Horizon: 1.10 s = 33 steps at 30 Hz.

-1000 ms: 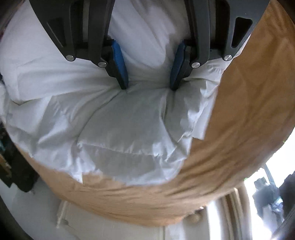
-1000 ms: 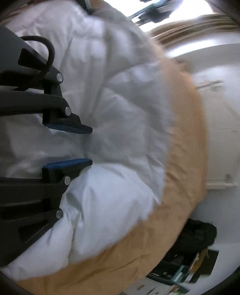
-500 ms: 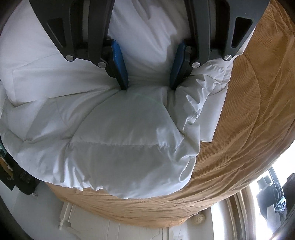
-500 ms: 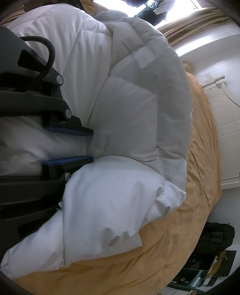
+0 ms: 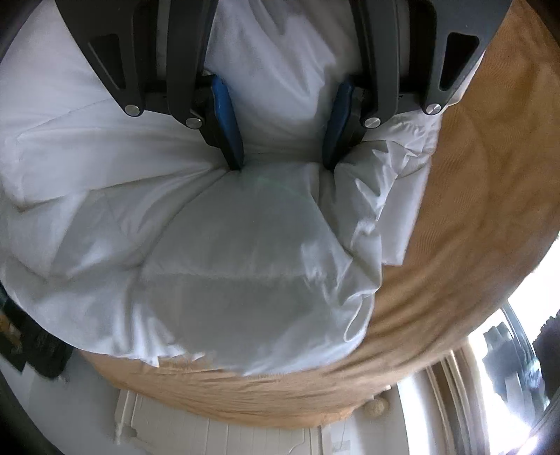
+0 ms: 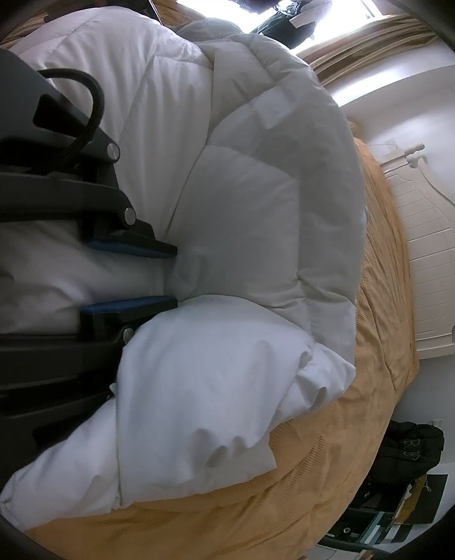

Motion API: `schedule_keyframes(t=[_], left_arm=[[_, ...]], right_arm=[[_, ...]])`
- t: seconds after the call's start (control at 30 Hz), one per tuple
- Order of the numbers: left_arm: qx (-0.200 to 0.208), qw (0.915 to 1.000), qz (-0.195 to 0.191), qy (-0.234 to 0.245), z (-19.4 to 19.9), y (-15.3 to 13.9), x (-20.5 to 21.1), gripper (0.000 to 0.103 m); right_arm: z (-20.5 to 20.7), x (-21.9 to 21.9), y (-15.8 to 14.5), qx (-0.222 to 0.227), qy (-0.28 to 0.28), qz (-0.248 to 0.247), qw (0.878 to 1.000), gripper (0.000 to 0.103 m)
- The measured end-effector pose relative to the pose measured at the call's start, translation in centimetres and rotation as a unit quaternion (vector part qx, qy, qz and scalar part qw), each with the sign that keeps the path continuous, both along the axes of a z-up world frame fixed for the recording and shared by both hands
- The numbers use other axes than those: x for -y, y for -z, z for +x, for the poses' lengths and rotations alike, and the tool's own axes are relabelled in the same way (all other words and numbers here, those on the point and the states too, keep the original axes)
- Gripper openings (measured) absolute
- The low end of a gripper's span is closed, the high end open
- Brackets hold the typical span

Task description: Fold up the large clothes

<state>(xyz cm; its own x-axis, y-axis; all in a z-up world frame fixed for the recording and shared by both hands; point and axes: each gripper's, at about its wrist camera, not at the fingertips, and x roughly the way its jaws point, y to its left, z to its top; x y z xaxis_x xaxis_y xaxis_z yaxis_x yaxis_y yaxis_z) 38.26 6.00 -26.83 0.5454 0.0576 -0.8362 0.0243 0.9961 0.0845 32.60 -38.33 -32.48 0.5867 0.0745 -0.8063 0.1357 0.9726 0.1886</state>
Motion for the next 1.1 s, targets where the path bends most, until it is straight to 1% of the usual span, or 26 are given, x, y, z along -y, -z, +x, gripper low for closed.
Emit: schedule_keyframes(t=[0.03, 0.1, 0.13, 0.17, 0.2, 0.23, 0.27, 0.3, 0.33, 0.37, 0.43, 0.5, 0.53, 0.57, 0.6, 0.63, 0.7, 0.73, 0.8, 0.83, 0.87, 0.9, 0.93, 1.0, 1.07, 1.1], left_arm=[[0.009, 0.9998, 0.018, -0.003, -0.4, -1.2, 0.6, 0.048], [0.053, 0.9985, 0.005, 0.014, -1.6, -4.1, 1.9, 0.053], [0.084, 0.9962, 0.004, 0.022, -2.5, -6.2, 3.4, 0.066], [0.092, 0.9954, -0.002, 0.028, -2.7, -7.2, 4.6, 0.076], [0.091, 0.9952, -0.013, 0.034, -2.7, -7.6, 5.4, 0.078], [0.083, 0.9954, -0.026, 0.04, -2.4, -7.6, 6.3, 0.075], [0.062, 0.9969, -0.03, 0.037, -1.7, -6.8, 7.2, 0.059], [0.047, 0.9977, -0.034, 0.036, -1.2, -6.1, 7.4, 0.05], [0.014, 0.9986, -0.045, 0.026, -0.2, -4.3, 7.4, 0.041], [-0.003, 0.9987, -0.049, 0.014, 0.3, -3.2, 7.1, 0.043], [-0.014, 0.9969, -0.077, 0.006, 1.0, -1.1, 6.1, 0.044], [-0.004, 0.9985, -0.051, 0.018, 0.8, -0.3, 6.8, 0.045], [0.003, 0.9994, -0.015, 0.031, 0.8, 0.1, 7.8, 0.044], [0.004, 0.9994, 0.002, 0.035, 0.8, 0.1, 8.1, 0.044], [0.002, 0.9993, 0.006, 0.036, 0.9, 0.0, 8.2, 0.044], [-0.004, 0.9993, 0.005, 0.036, 1.0, -0.3, 8.0, 0.042], [-0.016, 0.9992, -0.02, 0.032, 0.5, -2.0, 7.0, 0.031], [-0.01, 0.9988, -0.038, 0.031, -0.5, -3.7, 5.7, 0.029], [0.02, 0.9981, -0.055, 0.017, -3.3, -6.6, 2.8, 0.03], [0.027, 0.9976, -0.063, 0.01, -4.6, -7.2, 1.4, 0.039], [0.034, 0.9967, -0.074, -0.006, -6.6, -8.2, -1.3, 0.068], [0.036, 0.9962, -0.077, -0.02, -7.8, -8.5, -2.4, 0.081], [0.041, 0.9938, -0.091, -0.049, -9.7, -8.7, -5.2, 0.089], [0.029, 0.9878, -0.132, -0.077, -12.0, -8.1, -8.3, 0.088], [0.0, 0.9706, -0.217, -0.105, -13.8, -6.7, -12.3, 0.087], [-0.005, 0.9593, -0.259, -0.112, -14.7, -6.0, -13.6, 0.087]], right_arm=[[0.2, -0.4, -0.6, -0.001, -0.004, -0.016, 1.0, 0.024], [0.2, -1.7, -3.3, 0.006, 0.009, -0.05, 0.999, 0.032], [-0.2, -2.5, -5.3, 0.038, 0.009, -0.045, 0.998, 0.043], [-0.5, -3.7, -7.5, 0.072, 0.007, -0.037, 0.997, 0.05], [-0.3, -4.7, -8.8, 0.089, 0.002, -0.031, 0.996, 0.06], [0.2, -5.7, -9.7, 0.099, -0.003, -0.024, 0.995, 0.061], [1.0, -6.7, -10.1, 0.098, -0.008, -0.018, 0.995, 0.06], [2.0, -7.6, -9.9, 0.088, -0.01, -0.018, 0.996, 0.057], [3.0, -8.6, -9.3, 0.074, -0.016, -0.019, 0.997, 0.042], [3.9, -9.4, -8.4, 0.057, -0.023, -0.028, 0.998, 0.036], [5.0, -10.1, -6.3, 0.019, -0.029, -0.034, 0.999, 0.034], [5.8, -9.8, -3.9, -0.017, -0.022, -0.019, 0.999, 0.033], [6.0, -9.5, -2.8, -0.03, -0.017, -0.006, 0.999, 0.032], [6.2, -9.5, -1.9, -0.039, -0.017, -0.003, 0.999, 0.032], [6.4, -9.8, -1.4, -0.047, -0.02, -0.012, 0.999, 0.032], [6.5, -10.2, -1.2, -0.054, -0.025, -0.025, 0.998, 0.032], [6.5, -10.9, -1.9, -0.064, -0.041, -0.05, 0.996, 0.032], [6.3, -10.8, -2.6, -0.06, -0.041, -0.043, 0.996, 0.026], [3.9, -10.0, -5.8, -0.004, -0.045, -0.007, 0.999, 0.024], [2.3, -9.8, -7.6, 0.026, -0.045, -0.006, 0.999, 0.024], [0.9, -9.6, -8.7, 0.044, -0.047, -0.004, 0.998, 0.024], [-1.1, -9.4, -9.8, 0.06, -0.056, 0.005, 0.997, 0.024], [-2.6, -9.3, -10.3, 0.066, -0.058, 0.005, 0.996, 0.024], [-5.1, -9.4, -10.6, 0.071, -0.063, -0.001, 0.996, 0.024], [-7.0, -9.5, -10.1, 0.065, -0.064, 0.008, 0.996, 0.024], [-7.4, -9.4, -9.9, 0.062, -0.063, 0.011, 0.996, 0.024]])
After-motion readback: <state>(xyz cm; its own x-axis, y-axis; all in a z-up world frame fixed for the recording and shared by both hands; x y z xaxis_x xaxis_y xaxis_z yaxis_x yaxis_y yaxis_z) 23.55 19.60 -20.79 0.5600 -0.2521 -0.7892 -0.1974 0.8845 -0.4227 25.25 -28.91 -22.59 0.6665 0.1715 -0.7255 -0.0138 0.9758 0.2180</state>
